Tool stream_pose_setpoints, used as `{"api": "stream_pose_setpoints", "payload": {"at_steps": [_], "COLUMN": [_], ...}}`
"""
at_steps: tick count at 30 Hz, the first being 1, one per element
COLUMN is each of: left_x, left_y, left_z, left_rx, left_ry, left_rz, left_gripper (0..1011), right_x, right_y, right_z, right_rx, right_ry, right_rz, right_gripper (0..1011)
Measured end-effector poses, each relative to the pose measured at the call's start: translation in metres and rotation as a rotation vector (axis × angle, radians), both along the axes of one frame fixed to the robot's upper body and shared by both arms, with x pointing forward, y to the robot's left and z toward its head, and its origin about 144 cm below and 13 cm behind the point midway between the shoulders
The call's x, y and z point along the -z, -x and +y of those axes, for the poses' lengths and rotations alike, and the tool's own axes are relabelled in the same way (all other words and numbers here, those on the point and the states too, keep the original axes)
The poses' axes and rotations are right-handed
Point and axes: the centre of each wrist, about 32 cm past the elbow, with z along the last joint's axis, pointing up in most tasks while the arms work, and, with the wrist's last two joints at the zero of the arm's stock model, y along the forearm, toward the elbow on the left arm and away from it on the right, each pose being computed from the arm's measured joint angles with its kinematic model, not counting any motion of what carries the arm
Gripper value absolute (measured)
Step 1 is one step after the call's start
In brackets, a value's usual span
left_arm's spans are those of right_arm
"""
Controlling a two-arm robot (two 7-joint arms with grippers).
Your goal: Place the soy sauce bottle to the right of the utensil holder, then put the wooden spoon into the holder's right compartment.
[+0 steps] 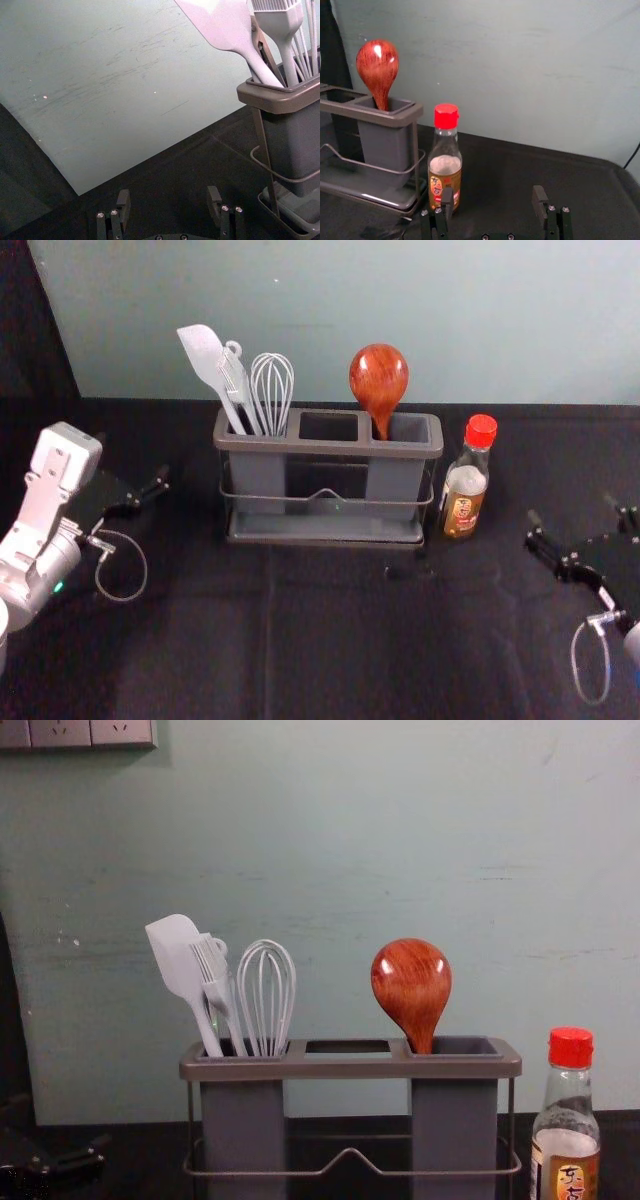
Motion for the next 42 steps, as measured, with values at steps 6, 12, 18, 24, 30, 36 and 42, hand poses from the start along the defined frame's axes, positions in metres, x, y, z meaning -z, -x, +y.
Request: {"api": "stream_pose_setpoints", "payload": {"at_steps": [6,12,18,24,30,36,42], "left_x": [0.000,0.000,0.000,0.000,0.000,0.000,0.000], "left_y": [0.000,0.000,0.000,0.000,0.000,0.000,0.000], "left_z": [0.000,0.000,0.000,0.000,0.000,0.000,0.000], "left_rx": [0.000,0.000,0.000,0.000,0.000,0.000,0.000], "left_ry": [0.000,0.000,0.000,0.000,0.000,0.000,0.000], "left_rz": [0.000,0.000,0.000,0.000,0.000,0.000,0.000], "left_gripper": [1005,1005,1005,1005,1005,1005,1005], "right_x": [0.017,0.026,0.029,0.029,0.029,0.029,0.029], "right_y": [-0.005,-0.008,-0.009,-0.009,-0.009,-0.009,-0.009], "right_z": [-0.001,0.000,0.001,0.002,0.002,0.002,0.002], "right_rx": [-0.047,-0.060,-0.070,-0.074,-0.074,-0.073,-0.073], "right_ry": [-0.037,-0.045,-0.041,-0.037,-0.037,-0.037,-0.037], "right_rz": [0.004,0.007,0.006,0.004,0.004,0.004,0.004], "right_gripper": [1004,1004,1004,1004,1004,1004,1004]}}
